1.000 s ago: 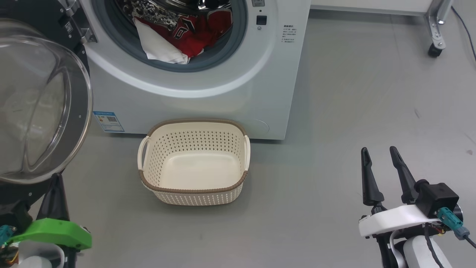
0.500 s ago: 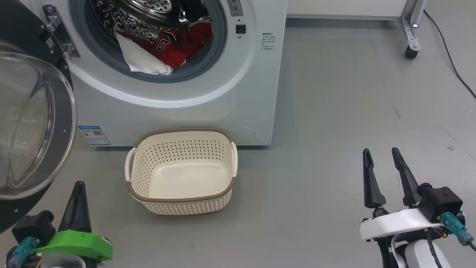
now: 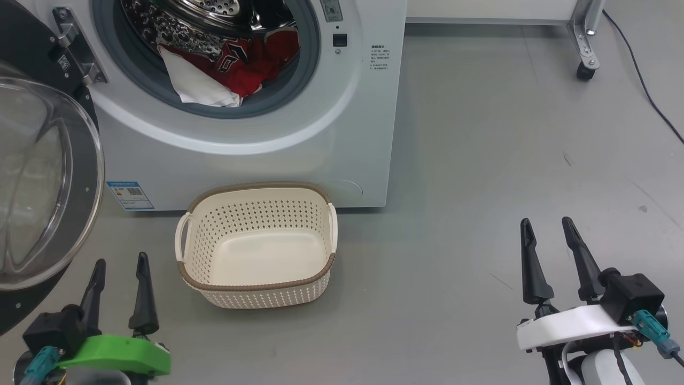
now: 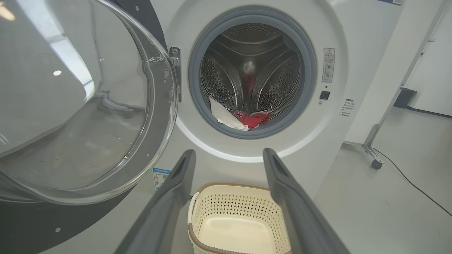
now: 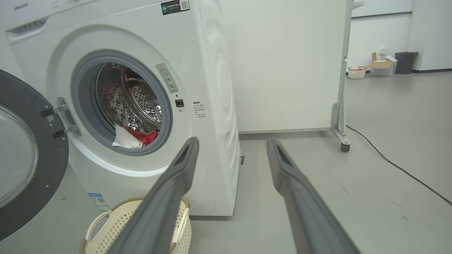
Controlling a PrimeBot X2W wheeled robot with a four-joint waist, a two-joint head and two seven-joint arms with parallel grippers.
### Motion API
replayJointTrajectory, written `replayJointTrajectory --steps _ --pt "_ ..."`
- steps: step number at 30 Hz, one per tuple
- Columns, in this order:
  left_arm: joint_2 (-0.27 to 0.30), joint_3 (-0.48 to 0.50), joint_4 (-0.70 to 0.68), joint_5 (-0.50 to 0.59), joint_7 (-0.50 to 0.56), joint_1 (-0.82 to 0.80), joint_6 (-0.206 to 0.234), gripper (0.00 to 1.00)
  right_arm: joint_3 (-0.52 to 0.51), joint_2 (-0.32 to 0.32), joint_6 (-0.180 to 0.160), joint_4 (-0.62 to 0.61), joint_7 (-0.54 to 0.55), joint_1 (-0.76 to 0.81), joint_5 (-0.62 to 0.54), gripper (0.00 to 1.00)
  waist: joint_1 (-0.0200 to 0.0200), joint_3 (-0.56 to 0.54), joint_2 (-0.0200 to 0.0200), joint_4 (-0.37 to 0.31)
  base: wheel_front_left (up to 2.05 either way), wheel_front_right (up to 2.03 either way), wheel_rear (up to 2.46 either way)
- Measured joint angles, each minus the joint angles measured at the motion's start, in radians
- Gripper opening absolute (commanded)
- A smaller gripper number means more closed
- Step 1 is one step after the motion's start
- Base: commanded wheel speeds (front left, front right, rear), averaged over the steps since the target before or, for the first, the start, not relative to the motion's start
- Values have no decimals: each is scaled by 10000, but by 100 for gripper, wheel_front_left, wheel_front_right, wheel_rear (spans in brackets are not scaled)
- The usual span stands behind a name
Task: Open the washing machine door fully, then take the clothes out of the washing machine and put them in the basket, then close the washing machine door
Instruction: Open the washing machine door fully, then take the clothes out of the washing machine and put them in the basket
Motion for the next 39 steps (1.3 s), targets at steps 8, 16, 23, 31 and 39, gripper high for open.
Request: replayJointTrajectory --steps 8,16,23,31,39 --pt "-31 -21 -320 73 -27 124 0 100 52 21 0 4 0 128 -2 100 0 71 0 -4 0 0 0" --pt "-73 -46 -531 263 -27 291 -4 100 54 25 0 4 0 130 -2 100 0 106 0 4 0 0 0" --pt "-107 -65 -686 265 -27 357 -75 100 56 29 0 4 0 130 -2 100 0 140 0 17 0 0 0" --pt "-115 -79 -807 355 -27 440 -77 100 58 33 2 4 0 130 -2 100 0 158 0 25 0 0 0" --pt "-127 -219 -897 366 -27 498 -77 100 82 35 2 23 0 130 -4 100 0 142 0 14 0 0 0"
